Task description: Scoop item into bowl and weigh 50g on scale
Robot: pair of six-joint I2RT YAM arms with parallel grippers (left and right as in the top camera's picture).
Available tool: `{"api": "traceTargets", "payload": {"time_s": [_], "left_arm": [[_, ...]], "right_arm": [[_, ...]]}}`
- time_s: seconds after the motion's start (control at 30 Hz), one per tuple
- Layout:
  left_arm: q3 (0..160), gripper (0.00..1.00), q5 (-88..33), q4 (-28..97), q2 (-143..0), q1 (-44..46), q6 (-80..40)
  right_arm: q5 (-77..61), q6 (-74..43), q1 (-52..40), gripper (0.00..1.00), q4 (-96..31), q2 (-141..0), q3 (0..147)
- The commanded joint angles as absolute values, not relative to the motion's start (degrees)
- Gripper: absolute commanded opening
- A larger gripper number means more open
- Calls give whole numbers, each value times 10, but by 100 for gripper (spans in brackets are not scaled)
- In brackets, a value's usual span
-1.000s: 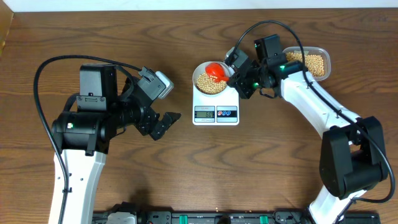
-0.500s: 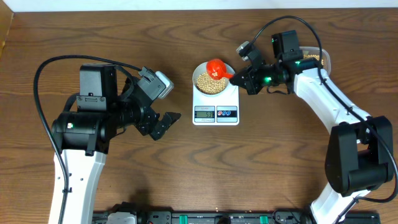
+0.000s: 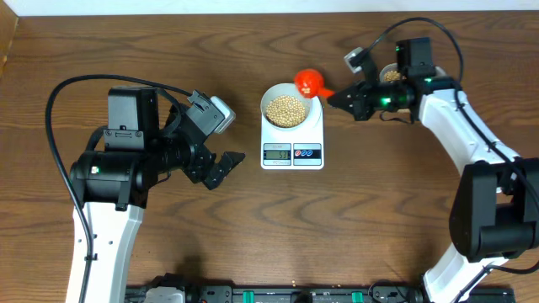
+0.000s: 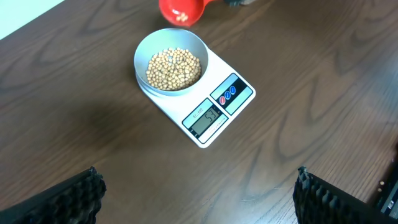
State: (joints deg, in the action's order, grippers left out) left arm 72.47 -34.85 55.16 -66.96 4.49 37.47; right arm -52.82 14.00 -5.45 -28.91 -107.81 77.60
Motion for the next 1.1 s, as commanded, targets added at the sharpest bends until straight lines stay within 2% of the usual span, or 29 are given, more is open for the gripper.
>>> {"api": "traceTargets", "payload": {"time_s": [0.0,0.2,0.37,0.9,1.07], "left_arm": [[741,99,-360,552,-667,41,372],[741,99,-360,552,-667,41,372],[741,99,-360,552,-667,41,372],[741,99,-360,552,-667,41,372],[741,99,-360,552,-667,41,372]], "right_arm": [[-581,135,-26,1,-289,-1060,776],[-591,135,-22,1,-289,-1060,776],[-580,144,-58,1,-289,-1060,776],[-226,261,-214,1,-296,-1061,775],[-179,293,-229,1,-295,-1061,775]]}}
